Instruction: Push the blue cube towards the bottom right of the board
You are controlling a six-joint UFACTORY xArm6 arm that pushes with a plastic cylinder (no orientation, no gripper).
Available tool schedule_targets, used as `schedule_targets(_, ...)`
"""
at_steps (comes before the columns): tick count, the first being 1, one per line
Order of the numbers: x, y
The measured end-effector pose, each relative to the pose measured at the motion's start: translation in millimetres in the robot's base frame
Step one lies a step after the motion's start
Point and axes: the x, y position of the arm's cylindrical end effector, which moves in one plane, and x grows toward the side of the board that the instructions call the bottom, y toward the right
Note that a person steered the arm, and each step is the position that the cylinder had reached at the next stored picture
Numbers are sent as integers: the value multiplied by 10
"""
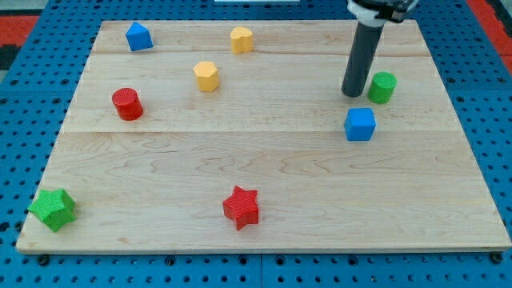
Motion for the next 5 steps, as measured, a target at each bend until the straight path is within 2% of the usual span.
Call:
schedule_targets(1,559,-81)
schedule_targets(2,787,-261)
schedule_targets(3,818,485)
schedule_targets(4,1101,571)
schedule_targets(5,1248,993)
